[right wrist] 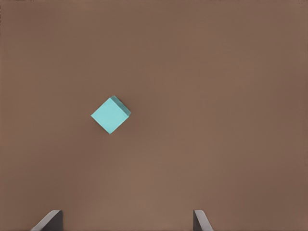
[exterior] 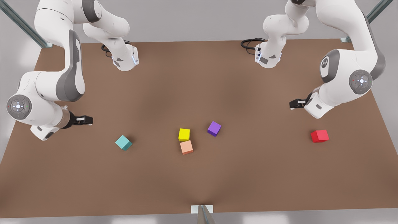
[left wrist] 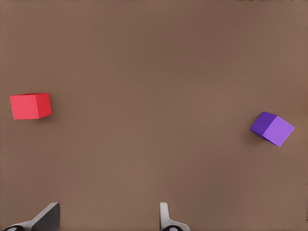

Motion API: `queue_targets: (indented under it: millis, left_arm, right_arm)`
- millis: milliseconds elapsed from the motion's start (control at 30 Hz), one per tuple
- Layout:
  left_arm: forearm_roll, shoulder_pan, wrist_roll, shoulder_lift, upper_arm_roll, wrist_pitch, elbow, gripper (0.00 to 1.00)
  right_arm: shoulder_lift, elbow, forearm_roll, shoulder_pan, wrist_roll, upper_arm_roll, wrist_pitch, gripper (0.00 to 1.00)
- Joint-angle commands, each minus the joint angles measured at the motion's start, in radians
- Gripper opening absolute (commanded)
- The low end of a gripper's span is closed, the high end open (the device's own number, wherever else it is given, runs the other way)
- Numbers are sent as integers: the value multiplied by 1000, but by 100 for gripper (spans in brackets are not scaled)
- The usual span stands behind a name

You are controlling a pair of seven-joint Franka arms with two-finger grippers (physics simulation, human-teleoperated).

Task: Pick up red wooden cube and pass to hand red wooden cube and place in blue wooden cube

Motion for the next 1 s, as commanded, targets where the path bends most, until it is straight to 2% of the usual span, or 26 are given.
queue_targets:
  millis: [0,67,100,200,267,367,467,533,667,967]
  left_arm:
    - [1,-2,-42,4,0,5,1,100]
    - [-2,-2,-39,19,3,11,3,100]
    - [2,40,-2,77,6,13,32,100]
    - [9,175,182,378,15,36,297,100]
    - [12,212,278,443,46,126,310,100]
    - [9,251,507,484,129,192,299,100]
    - [5,258,509,484,152,260,198,100]
    - [7,268,509,483,159,387,104,100]
    - [7,267,509,484,178,442,38,100]
    - [4,276,507,565,176,479,26,100]
  right_arm:
    - [-3,0,0,-1,-40,0,42,100]
    - [0,3,6,-1,-37,2,40,100]
    - [0,3,1,0,-37,2,42,100]
    - [0,3,-8,2,-40,3,40,100]
    - [4,3,-9,9,-42,5,40,100]
    - [7,1,-9,11,-48,5,42,100]
    - [9,-2,-9,11,-51,5,42,100]
    - [9,-6,-9,12,-54,5,42,100]
    - [9,-11,-9,15,-59,5,40,100]
    - [12,-12,-16,22,-77,5,37,100]
